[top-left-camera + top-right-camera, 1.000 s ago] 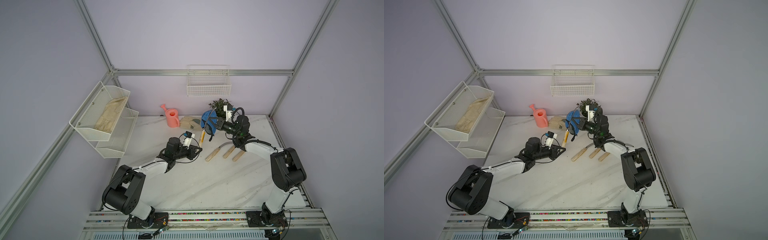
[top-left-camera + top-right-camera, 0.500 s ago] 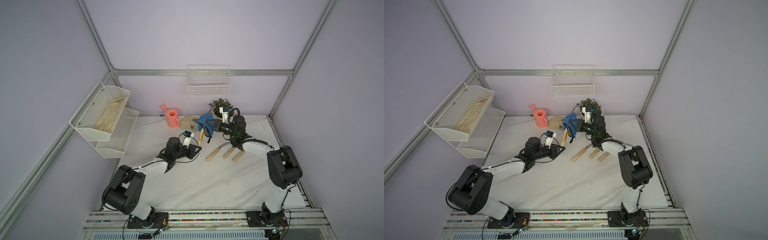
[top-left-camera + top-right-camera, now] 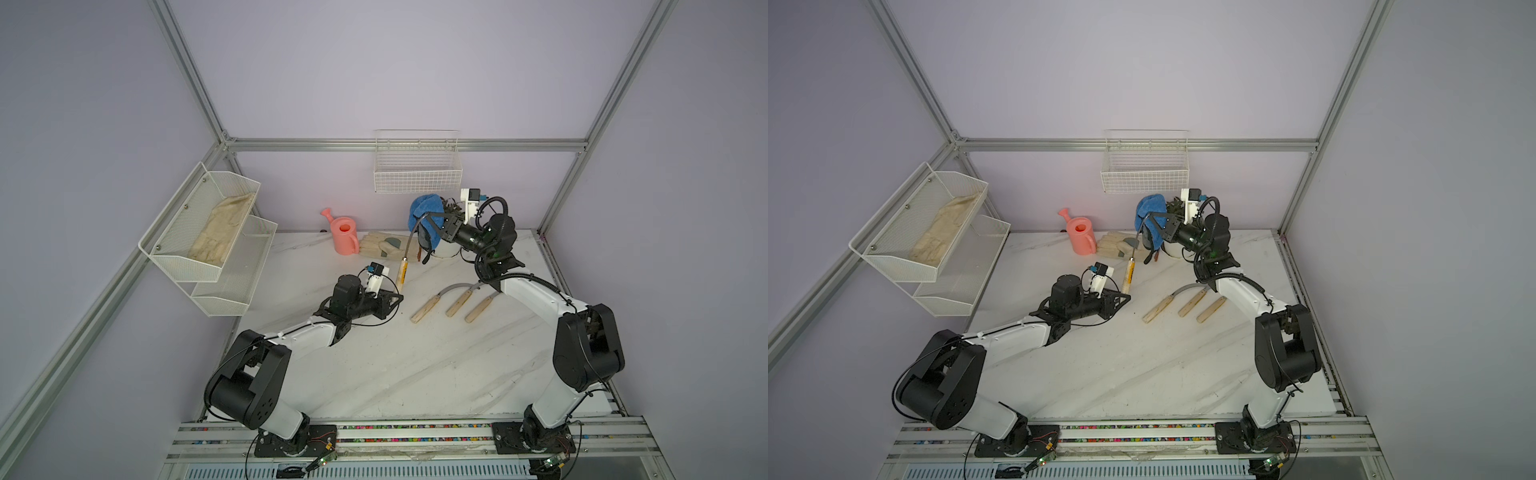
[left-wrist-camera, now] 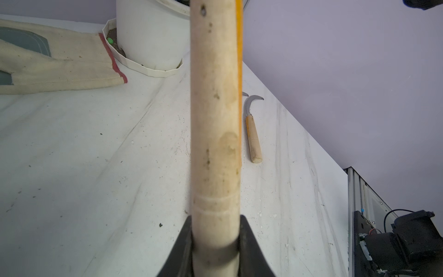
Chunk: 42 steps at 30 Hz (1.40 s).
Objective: Wipe small sickles with rags
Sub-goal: Wipe the small sickle.
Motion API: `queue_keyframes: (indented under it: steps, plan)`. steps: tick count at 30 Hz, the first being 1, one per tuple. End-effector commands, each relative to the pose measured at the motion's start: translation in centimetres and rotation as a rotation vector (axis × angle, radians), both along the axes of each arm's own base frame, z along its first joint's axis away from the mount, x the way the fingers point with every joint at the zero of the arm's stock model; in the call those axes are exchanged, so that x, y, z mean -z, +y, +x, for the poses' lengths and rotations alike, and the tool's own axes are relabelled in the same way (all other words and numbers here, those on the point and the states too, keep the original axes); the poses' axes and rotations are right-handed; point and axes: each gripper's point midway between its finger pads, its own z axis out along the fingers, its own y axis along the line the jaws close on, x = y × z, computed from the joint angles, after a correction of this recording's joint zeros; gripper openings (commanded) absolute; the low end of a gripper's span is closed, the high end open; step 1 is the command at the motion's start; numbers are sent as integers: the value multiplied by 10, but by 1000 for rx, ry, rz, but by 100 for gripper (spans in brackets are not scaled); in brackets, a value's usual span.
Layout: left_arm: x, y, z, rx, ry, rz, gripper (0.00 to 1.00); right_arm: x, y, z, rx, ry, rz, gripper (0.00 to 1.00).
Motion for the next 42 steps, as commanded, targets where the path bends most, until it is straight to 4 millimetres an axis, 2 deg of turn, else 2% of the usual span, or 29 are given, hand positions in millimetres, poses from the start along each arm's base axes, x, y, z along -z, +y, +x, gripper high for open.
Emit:
queue_keyframes:
  steps: [1, 6, 9, 11, 15, 21, 24, 28, 31, 35, 39, 42]
  plan:
    - [-23, -5, 7, -3, -57, -16, 0, 29, 23, -14, -77, 19, -23, 0]
    - [-24, -4, 7, -10, -62, -13, 0, 82, 43, -12, -114, 97, -57, 0]
    - [-23, -5, 7, -10, -61, -13, 0, 96, 49, -11, -130, 120, -64, 0]
    - [-23, -5, 8, -10, -61, -11, 0, 95, 50, -10, -131, 121, -63, 0]
    - [-22, -5, 9, -13, -62, -7, 0, 73, 47, -11, -122, 90, -65, 0]
    - [-20, -3, 10, -24, -61, 5, 0, 12, 27, -10, -95, 14, -10, 0]
    - [-21, -3, 10, -24, -64, 6, 0, -12, 15, -12, -72, -20, 7, 0]
    - [-21, -3, 9, -23, -62, 6, 0, -18, 7, -12, -26, -39, -22, 0]
    - [-22, -3, 9, -22, -65, 6, 0, -2, 9, -9, -39, -9, -14, 0]
    - [-23, -3, 7, -25, -69, 7, 0, 36, 17, -9, -58, 44, -30, 0]
    - [-23, -2, 7, -30, -74, 11, 0, 75, 37, -21, -94, 86, -61, 0]
    - [-25, -2, 7, -32, -77, 10, 0, 94, 50, -27, -124, 108, -68, 0]
